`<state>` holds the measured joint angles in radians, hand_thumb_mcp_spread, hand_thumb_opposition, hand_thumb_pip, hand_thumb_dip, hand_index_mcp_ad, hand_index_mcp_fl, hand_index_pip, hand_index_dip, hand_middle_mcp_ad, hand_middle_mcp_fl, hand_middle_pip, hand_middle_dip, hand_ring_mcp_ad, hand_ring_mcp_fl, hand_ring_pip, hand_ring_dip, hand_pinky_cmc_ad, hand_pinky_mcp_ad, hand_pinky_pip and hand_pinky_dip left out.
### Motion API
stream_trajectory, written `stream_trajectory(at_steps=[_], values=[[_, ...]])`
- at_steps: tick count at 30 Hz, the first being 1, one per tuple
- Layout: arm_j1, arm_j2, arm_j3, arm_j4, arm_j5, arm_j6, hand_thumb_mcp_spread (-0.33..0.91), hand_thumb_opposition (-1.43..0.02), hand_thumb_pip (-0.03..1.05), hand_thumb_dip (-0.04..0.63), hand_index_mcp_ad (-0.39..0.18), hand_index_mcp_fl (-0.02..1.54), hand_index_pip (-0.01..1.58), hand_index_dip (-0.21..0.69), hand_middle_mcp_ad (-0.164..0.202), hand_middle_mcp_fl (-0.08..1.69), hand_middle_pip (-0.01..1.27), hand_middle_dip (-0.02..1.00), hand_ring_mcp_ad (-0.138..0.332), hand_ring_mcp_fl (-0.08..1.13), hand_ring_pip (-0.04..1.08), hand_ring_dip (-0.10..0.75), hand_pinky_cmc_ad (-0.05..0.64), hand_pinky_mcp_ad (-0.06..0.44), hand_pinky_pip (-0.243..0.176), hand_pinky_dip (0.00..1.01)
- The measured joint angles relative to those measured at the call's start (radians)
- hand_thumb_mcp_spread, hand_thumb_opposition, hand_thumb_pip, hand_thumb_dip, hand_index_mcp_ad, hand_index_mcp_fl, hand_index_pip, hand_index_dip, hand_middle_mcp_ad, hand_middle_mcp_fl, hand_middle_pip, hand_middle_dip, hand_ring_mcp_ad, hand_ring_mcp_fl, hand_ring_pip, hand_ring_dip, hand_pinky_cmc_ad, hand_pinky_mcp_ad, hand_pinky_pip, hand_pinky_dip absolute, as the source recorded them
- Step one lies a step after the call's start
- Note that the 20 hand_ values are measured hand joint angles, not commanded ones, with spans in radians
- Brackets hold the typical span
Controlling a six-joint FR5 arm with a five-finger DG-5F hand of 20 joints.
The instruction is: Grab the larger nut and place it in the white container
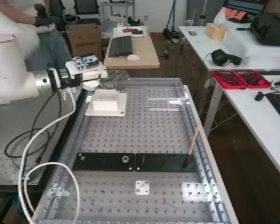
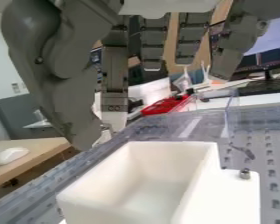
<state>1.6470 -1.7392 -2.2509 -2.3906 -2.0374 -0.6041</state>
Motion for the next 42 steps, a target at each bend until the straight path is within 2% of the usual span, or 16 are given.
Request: stream_trajectory(at_steps=[4,9,12,16,19,22,26,29,32,34,35,37,42], values=[[0.001,-0.019,-0.021,0.058,0.05,0.01,0.35,-0.91,0.73,0.202,-0.106,0.33,1.52,-0.002,0.066,0.03,0.13,0.22,0.129,0.0,0.12,0.124,0.328,0.284,-0.106,0.56],[0.004,-0.049,-0.027,0.075,0.092,0.011,0.35,-0.91,0.73,0.202,-0.106,0.33,1.52,-0.002,0.066,0.03,0.13,0.22,0.129,0.0,0.12,0.124,0.328,0.284,-0.11,0.56],[0.006,-0.064,-0.023,0.058,0.103,-0.002,0.35,-0.91,0.73,0.202,-0.106,0.33,1.52,-0.002,0.066,0.02,0.13,0.22,0.129,0.0,0.12,0.124,0.328,0.288,-0.106,0.56],[0.009,-0.073,-0.011,0.004,0.12,-0.032,0.34,-0.9,0.74,0.209,-0.143,0.15,1.51,-0.012,0.065,0.0,0.13,0.22,0.129,0.0,0.14,0.124,0.328,0.288,-0.106,0.6],[0.01,-0.069,-0.009,-0.007,0.129,-0.033,0.31,-0.9,0.74,0.202,-0.145,0.02,1.28,-0.058,0.065,0.0,0.13,0.22,0.129,0.0,0.15,0.124,0.33,0.288,-0.106,0.63],[0.009,-0.046,-0.01,-0.016,0.135,-0.023,0.27,-0.88,0.74,0.202,-0.145,0.01,1.06,-0.101,0.065,0.0,0.13,0.22,0.129,0.0,0.15,0.122,0.332,0.288,-0.106,0.68],[0.005,-0.005,-0.008,-0.03,0.139,-0.008,0.26,-0.87,0.74,0.202,-0.145,0.0,0.87,-0.12,0.065,0.0,0.13,0.22,0.129,0.0,0.15,0.122,0.332,0.288,-0.11,0.73],[-0.009,0.052,0.004,-0.06,0.138,0.005,0.24,-0.86,0.74,0.202,-0.145,0.01,0.79,-0.134,0.065,0.01,0.13,0.22,0.129,0.0,0.15,0.122,0.332,0.286,-0.11,0.73],[-0.031,0.105,0.026,-0.097,0.138,0.014,0.24,-0.86,0.74,0.202,-0.145,0.0,0.73,-0.136,0.068,0.01,0.13,0.22,0.129,0.0,0.15,0.122,0.333,0.288,-0.11,0.75],[-0.064,0.158,0.07,-0.149,0.139,0.02,0.23,-0.85,0.74,0.202,-0.145,0.01,0.69,-0.136,0.065,0.01,0.13,0.22,0.129,0.0,0.15,0.124,0.333,0.288,-0.11,0.75],[-0.067,0.162,0.074,-0.153,0.14,0.021,0.23,-0.85,0.74,0.202,-0.145,0.0,0.68,-0.136,0.068,0.01,0.13,0.22,0.129,0.0,0.15,0.124,0.335,0.288,-0.11,0.75],[-0.104,0.195,0.129,-0.207,0.146,0.03,0.22,-0.84,0.74,0.202,-0.145,0.0,0.67,-0.133,0.068,0.01,0.13,0.22,0.129,0.0,0.14,0.124,0.335,0.288,-0.112,0.75],[-0.164,0.216,0.244,-0.32,0.175,0.049,0.22,-0.82,0.74,0.202,-0.145,0.0,0.61,-0.136,0.068,0.01,0.13,0.22,0.133,0.0,0.12,0.124,0.335,0.284,-0.124,0.75]])
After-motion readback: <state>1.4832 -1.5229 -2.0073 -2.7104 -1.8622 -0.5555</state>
